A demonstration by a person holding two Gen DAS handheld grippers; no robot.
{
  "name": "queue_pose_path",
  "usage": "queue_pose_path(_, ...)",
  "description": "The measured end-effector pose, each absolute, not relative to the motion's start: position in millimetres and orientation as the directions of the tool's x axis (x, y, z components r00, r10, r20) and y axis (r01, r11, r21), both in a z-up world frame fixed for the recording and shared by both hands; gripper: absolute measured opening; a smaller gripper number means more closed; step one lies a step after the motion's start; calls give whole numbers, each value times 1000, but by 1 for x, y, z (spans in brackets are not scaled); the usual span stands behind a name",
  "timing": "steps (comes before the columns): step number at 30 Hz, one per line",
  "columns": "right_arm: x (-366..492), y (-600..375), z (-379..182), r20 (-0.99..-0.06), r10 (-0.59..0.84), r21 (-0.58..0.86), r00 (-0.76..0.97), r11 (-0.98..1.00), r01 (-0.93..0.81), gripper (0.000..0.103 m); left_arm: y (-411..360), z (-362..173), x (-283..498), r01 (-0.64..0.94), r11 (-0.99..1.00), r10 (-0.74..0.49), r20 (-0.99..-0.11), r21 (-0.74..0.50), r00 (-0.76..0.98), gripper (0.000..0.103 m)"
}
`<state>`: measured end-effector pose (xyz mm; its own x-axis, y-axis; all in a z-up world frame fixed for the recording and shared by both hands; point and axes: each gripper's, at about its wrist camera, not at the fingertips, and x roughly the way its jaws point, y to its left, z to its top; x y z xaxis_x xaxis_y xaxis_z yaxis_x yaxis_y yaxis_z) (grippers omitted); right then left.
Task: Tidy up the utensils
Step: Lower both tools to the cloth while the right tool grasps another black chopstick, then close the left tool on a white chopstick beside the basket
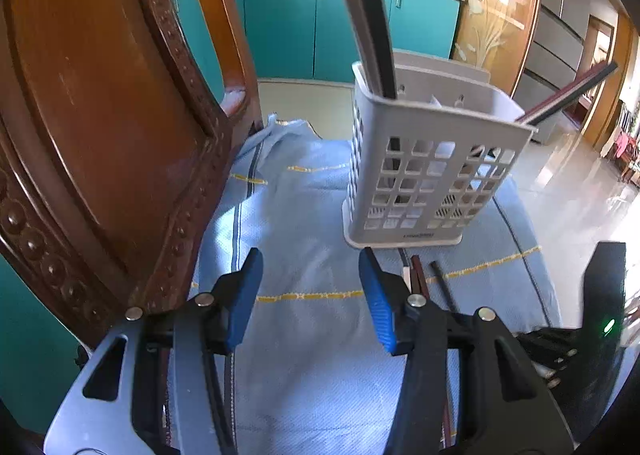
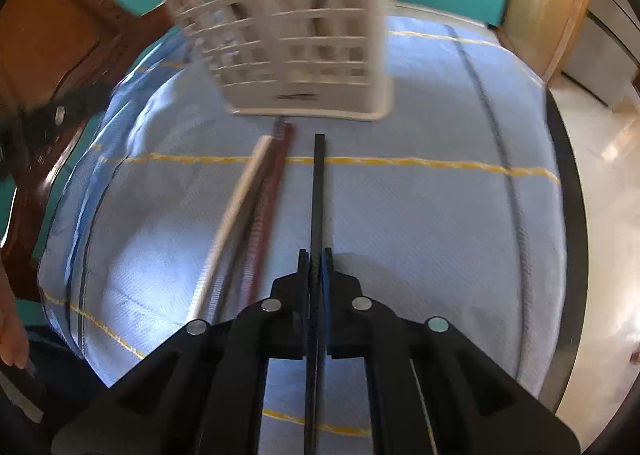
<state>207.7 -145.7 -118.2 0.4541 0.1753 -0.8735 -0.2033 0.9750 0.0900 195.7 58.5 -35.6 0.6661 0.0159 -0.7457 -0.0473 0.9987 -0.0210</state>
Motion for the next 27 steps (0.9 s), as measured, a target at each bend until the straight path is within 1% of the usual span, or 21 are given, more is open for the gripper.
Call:
queue_pose_path(3, 210, -162, -118, -877, 170, 117, 450, 983, -142, 6, 52, -47, 198, -11, 1000, -15, -773, -29, 635, 51)
queue_pose_path(5, 212, -169, -118, -876, 204, 163, 436, 978, -129, 7, 39, -62, 202, 82, 993, -118, -819, -87, 562, 52)
queue_pose_path(7, 214, -173, -116, -871, 225, 191, 436, 974, -120, 8, 29, -75, 205, 138, 981, -189, -848, -138, 495, 52)
queue_pose_path(8, 214, -174, -114, -867, 225, 193, 444, 974, -118, 8, 24, -81, 206, 153, 978, -199, -858, -142, 474, 52)
queue_pose_path(11, 211, -176, -106, -860, 205, 166, 467, 978, -124, 8, 13, -94, 207, 182, 976, -187, -880, -117, 437, 52)
queue_pose_path(15, 212, -172, -105, -861, 187, 142, 473, 981, -128, 9, 10, -107, 209, 180, 981, -142, -899, -72, 414, 52)
queue_pose_path(17, 211, -172, -105, -862, 185, 141, 471, 982, -128, 10, 12, -112, 210, 176, 982, -142, -905, -76, 401, 54)
queue_pose_path(19, 210, -173, -105, -862, 177, 131, 475, 983, -128, 15, 14, -114, 210, 173, 982, -141, -905, -76, 402, 57)
queue_pose_path(22, 208, -175, -105, -862, 160, 110, 482, 985, -129, 16, 16, -115, 212, 169, 983, -138, -906, -75, 401, 60)
queue_pose_path(27, 208, -175, -108, -866, 150, 102, 478, 987, -126, 17, 15, -120, 208, 188, 980, -137, -905, -65, 402, 60)
